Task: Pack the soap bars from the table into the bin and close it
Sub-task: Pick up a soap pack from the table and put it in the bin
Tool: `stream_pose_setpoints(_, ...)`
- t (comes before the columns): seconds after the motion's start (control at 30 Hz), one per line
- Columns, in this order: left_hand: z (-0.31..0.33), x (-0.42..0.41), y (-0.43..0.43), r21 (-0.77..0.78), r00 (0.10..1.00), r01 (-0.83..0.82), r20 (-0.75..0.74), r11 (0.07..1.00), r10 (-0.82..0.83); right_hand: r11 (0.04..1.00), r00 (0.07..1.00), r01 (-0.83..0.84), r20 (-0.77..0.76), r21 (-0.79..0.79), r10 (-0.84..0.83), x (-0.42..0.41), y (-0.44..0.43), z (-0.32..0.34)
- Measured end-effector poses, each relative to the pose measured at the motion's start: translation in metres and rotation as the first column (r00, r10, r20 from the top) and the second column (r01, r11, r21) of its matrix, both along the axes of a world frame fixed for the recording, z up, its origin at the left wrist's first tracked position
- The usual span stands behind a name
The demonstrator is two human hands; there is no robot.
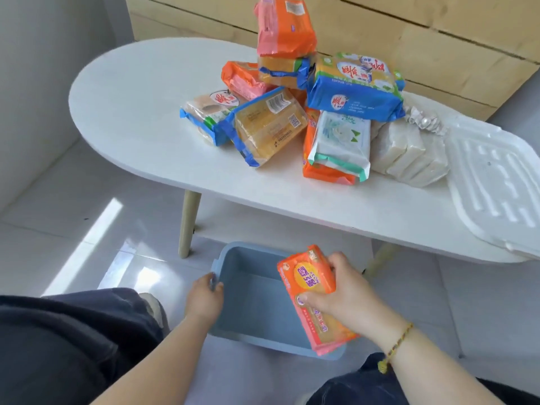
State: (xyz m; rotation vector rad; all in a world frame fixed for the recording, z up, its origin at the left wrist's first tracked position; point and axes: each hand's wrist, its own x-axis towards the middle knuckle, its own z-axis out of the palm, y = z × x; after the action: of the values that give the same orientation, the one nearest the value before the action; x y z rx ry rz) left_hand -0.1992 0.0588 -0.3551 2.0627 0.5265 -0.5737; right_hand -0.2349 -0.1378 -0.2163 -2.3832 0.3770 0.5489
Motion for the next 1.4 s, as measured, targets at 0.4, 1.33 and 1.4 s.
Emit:
stream_pose_setpoints(0.4,-0.019,0.002,0.009,-0.210,0.992,-0.065,-0.118,0.976,0.041,0.914,0.852,0.404,-0.350,-0.031,-0.388,0.041,0.055,-0.197)
stream_pose_setpoints(1.33,-0.024,0.009,0.017,-0.359,0.972,-0.189,-0.200,0.914,0.123,0.978,0.911,0.168,-0.399,0.121,-0.107,0.064,0.098,-0.239)
stream_pose_setpoints(1.4,-0.024,0.010,0.018,-0.366,0.973,-0.187,-0.197,0.912,0.120,0.975,0.907,0.170,-0.410,0.143,-0.098,0.062,0.096,-0.241)
